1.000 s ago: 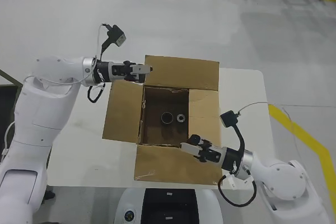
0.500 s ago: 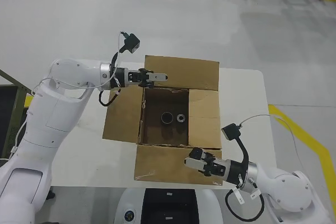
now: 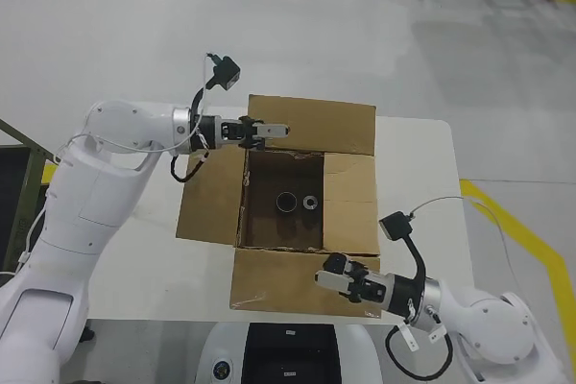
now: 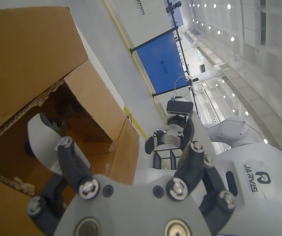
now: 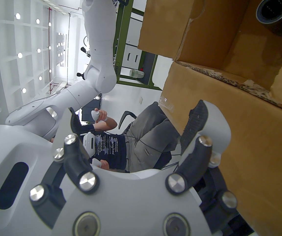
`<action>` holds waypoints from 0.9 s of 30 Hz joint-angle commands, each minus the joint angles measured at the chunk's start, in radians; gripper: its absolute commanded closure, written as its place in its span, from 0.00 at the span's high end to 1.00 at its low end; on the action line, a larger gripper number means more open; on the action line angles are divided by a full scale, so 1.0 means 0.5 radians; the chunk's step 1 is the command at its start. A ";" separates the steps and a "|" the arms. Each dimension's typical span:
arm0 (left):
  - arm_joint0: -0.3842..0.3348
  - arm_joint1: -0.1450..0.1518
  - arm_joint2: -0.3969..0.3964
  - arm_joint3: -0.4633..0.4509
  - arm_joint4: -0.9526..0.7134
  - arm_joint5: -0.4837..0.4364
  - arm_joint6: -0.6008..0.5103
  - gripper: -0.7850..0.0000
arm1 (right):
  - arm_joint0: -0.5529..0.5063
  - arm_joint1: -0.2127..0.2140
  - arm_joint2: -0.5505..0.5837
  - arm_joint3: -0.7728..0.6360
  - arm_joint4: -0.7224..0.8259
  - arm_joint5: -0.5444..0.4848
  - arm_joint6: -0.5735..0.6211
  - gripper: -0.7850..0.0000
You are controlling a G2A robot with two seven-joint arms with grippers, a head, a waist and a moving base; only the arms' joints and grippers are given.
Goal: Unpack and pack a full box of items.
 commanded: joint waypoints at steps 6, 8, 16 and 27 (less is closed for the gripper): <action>-0.136 -0.047 0.172 -0.084 0.099 0.178 0.056 1.00 | -0.035 0.012 -0.037 -0.033 -0.066 0.029 -0.018 1.00; -0.190 -0.072 0.250 -0.049 0.094 0.203 0.064 1.00 | -0.066 0.017 -0.024 -0.047 -0.071 0.030 -0.029 1.00; -0.382 -0.182 0.563 0.061 0.229 0.295 0.154 1.00 | -0.188 0.040 0.034 -0.081 -0.079 -0.052 0.005 1.00; -0.433 -0.316 0.837 0.207 0.180 0.327 0.226 1.00 | -0.224 0.060 -0.001 -0.081 -0.060 -0.060 0.027 1.00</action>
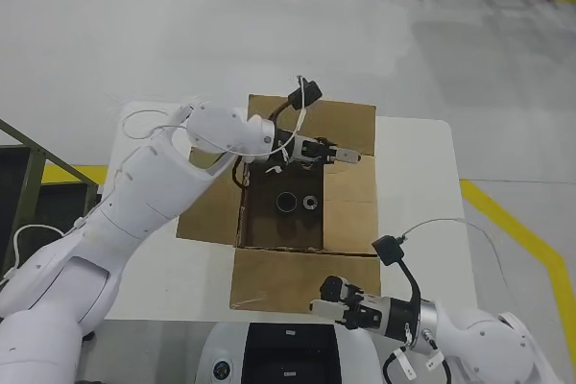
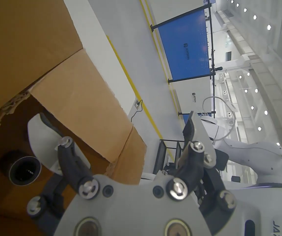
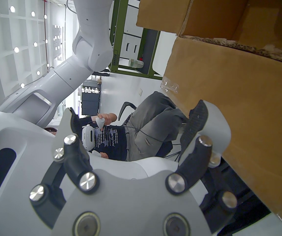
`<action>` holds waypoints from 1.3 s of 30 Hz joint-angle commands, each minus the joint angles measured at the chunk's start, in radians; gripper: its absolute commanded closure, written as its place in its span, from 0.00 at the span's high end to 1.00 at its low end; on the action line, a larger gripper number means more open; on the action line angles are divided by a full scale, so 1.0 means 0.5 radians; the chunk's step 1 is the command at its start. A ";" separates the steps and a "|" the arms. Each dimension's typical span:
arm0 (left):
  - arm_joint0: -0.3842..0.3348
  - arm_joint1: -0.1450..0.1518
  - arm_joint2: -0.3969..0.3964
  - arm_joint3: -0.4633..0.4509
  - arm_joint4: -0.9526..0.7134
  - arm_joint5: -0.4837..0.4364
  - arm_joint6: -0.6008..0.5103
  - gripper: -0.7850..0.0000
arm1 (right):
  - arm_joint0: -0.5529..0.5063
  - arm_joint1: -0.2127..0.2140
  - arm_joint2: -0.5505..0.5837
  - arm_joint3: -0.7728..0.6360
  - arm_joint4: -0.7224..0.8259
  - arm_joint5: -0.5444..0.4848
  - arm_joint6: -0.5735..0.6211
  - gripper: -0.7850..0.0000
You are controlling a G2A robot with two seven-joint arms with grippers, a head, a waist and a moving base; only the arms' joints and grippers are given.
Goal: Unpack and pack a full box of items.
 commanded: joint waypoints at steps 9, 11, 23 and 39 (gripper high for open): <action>0.079 -0.044 0.065 0.097 -0.074 0.083 -0.053 1.00 | 0.001 0.015 -0.044 0.000 -0.010 0.028 -0.009 1.00; 0.103 -0.046 0.061 0.120 -0.077 0.088 -0.050 1.00 | 0.003 0.017 -0.052 0.000 -0.008 0.028 -0.013 1.00; 0.139 -0.123 0.134 0.258 -0.069 0.053 0.051 1.00 | 0.027 0.032 -0.095 0.030 -0.011 0.039 -0.041 1.00; 0.114 -0.184 0.011 0.235 -0.250 -0.247 -0.031 1.00 | 0.180 0.036 -0.232 0.155 -0.041 0.212 -0.130 1.00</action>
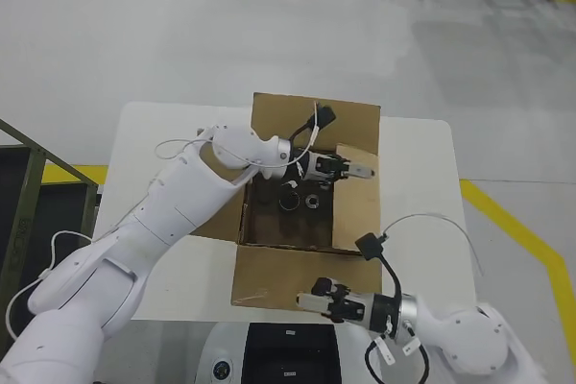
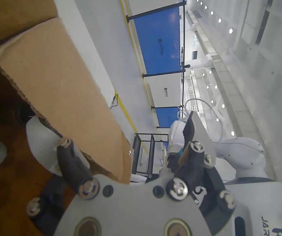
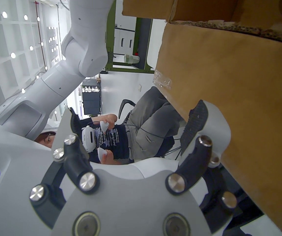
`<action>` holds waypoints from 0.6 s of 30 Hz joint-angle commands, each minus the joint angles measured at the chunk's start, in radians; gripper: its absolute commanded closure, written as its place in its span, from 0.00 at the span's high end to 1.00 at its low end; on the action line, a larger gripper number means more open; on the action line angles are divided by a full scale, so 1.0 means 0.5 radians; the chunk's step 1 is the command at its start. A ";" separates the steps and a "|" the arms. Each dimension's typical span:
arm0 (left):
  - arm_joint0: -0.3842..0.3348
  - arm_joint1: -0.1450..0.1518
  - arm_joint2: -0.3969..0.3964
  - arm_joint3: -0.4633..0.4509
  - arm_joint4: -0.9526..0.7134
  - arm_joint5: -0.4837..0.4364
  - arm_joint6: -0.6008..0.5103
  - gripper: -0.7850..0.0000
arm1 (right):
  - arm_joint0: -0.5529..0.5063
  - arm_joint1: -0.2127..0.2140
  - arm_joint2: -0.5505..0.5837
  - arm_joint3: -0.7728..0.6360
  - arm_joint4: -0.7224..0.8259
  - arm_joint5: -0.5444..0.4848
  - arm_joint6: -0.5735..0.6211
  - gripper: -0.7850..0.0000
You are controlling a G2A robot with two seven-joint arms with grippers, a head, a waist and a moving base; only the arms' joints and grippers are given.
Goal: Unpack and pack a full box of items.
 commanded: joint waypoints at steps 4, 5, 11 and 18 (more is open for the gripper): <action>0.032 0.011 -0.067 -0.112 -0.010 -0.007 -0.021 1.00 | 0.016 -0.007 -0.003 0.072 0.031 -0.003 -0.179 1.00; 0.036 0.011 -0.075 -0.124 -0.014 -0.007 -0.028 1.00 | 0.014 -0.009 0.008 0.094 0.051 -0.020 -0.228 1.00; 0.037 -0.002 -0.104 -0.145 -0.075 -0.028 -0.069 1.00 | -0.010 -0.008 0.097 0.168 0.068 -0.138 -0.410 1.00; 0.017 -0.020 -0.138 -0.127 -0.117 -0.107 -0.121 1.00 | -0.058 -0.002 0.203 0.160 0.086 -0.197 -0.533 1.00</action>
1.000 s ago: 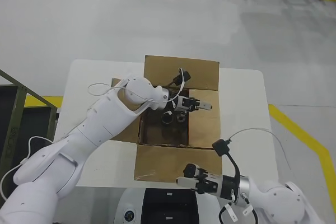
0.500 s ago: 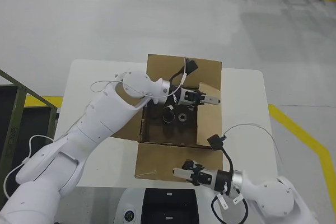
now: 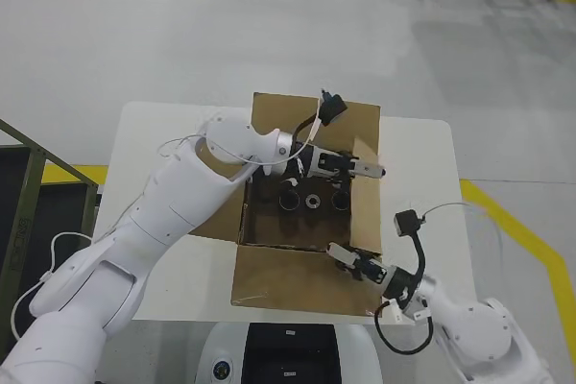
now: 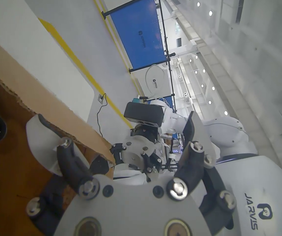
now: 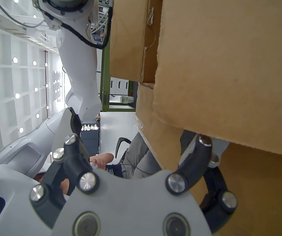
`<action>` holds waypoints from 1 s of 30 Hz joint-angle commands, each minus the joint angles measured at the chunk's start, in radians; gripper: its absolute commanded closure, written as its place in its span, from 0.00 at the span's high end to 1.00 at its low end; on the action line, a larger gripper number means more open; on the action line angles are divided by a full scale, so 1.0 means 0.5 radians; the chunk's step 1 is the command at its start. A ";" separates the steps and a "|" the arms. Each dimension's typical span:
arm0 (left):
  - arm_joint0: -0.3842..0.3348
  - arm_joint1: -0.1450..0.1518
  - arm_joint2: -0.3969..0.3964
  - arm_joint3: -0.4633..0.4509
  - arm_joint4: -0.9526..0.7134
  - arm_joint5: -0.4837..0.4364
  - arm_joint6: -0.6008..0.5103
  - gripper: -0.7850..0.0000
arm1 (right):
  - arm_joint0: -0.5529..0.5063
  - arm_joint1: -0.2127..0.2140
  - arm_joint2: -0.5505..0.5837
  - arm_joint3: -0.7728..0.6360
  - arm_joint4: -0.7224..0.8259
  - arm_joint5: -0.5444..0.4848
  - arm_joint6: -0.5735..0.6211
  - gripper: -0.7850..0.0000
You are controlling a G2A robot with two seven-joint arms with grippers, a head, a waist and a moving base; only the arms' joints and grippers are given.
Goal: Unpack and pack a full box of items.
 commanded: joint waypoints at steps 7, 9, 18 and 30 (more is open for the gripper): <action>0.051 0.053 -0.195 -0.078 0.072 -0.034 -0.052 1.00 | -0.177 0.011 0.183 -0.108 -0.005 -0.131 -0.154 1.00; 0.092 0.084 -0.291 -0.125 0.097 -0.030 -0.072 1.00 | -0.235 0.013 0.238 -0.139 -0.012 -0.154 -0.189 1.00; 0.377 0.226 -0.768 -0.409 0.180 0.030 -0.163 1.00 | -0.438 0.017 0.530 -0.141 0.097 -0.264 -0.324 1.00; 0.638 0.331 -1.242 -0.381 0.059 -0.093 -0.315 1.00 | -0.404 0.011 0.653 0.056 0.213 -0.246 -0.345 1.00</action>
